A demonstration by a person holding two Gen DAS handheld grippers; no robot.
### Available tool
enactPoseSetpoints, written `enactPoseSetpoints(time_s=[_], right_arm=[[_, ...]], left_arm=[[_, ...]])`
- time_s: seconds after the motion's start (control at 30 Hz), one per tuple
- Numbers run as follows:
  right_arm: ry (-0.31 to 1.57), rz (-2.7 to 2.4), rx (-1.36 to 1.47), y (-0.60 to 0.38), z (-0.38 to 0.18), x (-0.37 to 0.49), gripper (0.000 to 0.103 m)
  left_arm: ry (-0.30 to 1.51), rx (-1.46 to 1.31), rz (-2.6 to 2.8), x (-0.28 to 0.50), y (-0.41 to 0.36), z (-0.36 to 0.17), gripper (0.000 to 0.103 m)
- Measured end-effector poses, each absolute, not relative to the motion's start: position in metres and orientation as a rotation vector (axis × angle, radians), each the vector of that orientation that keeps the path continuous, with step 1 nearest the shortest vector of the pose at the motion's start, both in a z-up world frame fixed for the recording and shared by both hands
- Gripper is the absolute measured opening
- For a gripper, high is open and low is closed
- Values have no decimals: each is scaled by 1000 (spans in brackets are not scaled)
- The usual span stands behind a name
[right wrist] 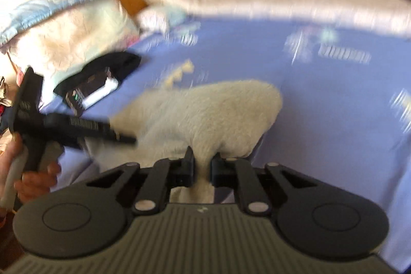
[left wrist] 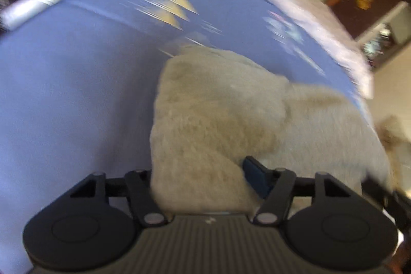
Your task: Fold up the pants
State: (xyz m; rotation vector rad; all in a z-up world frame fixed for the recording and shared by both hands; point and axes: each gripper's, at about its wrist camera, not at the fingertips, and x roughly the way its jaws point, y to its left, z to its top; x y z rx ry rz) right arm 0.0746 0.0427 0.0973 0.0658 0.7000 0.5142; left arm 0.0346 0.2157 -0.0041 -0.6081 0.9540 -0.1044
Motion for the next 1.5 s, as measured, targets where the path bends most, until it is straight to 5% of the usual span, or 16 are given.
enactPoseSetpoints(time_s=[0.23, 0.33, 0.5, 0.7, 0.93, 1.03, 1.17, 1.5], right_arm=[[651, 258, 52, -72, 107, 50, 14], [739, 117, 169, -133, 76, 29, 15], [872, -4, 450, -186, 20, -2, 50], [823, 89, 760, -210, 5, -4, 66], [794, 166, 1001, -227, -3, -10, 67], [809, 206, 1000, -226, 0, -8, 67], [847, 247, 935, -212, 1, 1, 67], [912, 345, 978, -170, -2, 25, 71]], left_arm=[[1040, -504, -371, 44, 78, -11, 60], [1027, -339, -394, 40, 26, -8, 71], [1044, -226, -389, 43, 7, -2, 83], [1071, -335, -325, 49, 46, 4, 89], [1075, -398, -348, 67, 51, 7, 89], [1119, -390, -388, 76, 34, -4, 89], [1106, -259, -401, 77, 10, -18, 101], [1175, -423, -422, 87, 46, -19, 100]])
